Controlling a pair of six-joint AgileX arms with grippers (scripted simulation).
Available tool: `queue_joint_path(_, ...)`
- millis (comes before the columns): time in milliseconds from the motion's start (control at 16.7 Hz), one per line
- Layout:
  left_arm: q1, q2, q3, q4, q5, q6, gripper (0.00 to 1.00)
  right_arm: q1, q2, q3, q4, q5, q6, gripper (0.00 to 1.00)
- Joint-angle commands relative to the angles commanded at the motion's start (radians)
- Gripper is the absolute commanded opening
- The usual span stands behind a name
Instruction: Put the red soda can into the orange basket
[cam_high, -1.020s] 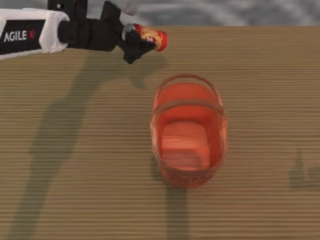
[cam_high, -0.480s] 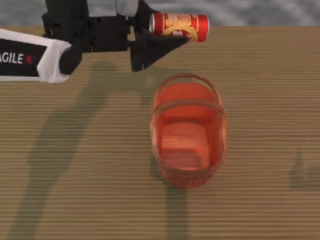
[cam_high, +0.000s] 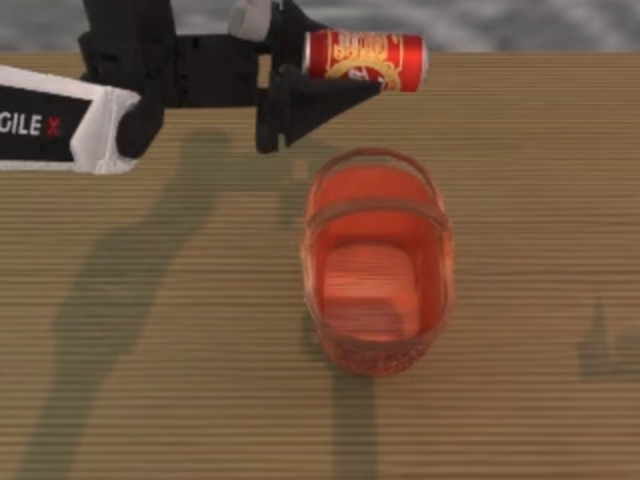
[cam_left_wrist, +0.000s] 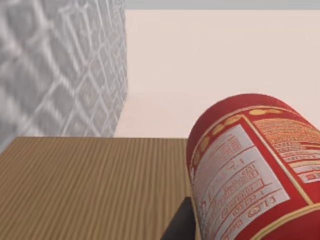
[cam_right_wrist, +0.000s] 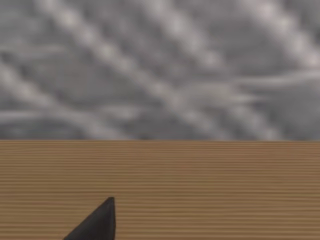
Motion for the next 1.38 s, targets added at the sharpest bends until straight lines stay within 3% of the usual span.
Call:
queue_joint_path(180,0.000,0.037,-0.008,0.041,0.004,0.000,0.00,0.000,0.000,0.000,0.000,0.000,0.000,1.00)
queue_joint_path(600,0.019,0.238,-0.064,0.313,0.004,-0.006,0.00,0.000,0.000,0.000,0.000,0.000,0.000,1.00)
queue_joint_path(900,0.020,0.253,-0.070,0.330,0.003,-0.007,0.00,0.000,0.000,0.000,0.000,0.000,0.000,1.00)
queue_joint_path(1380,0.020,0.253,-0.070,0.330,0.003,-0.007,0.60,0.000,0.000,0.000,0.000,0.000,0.000,1.00)
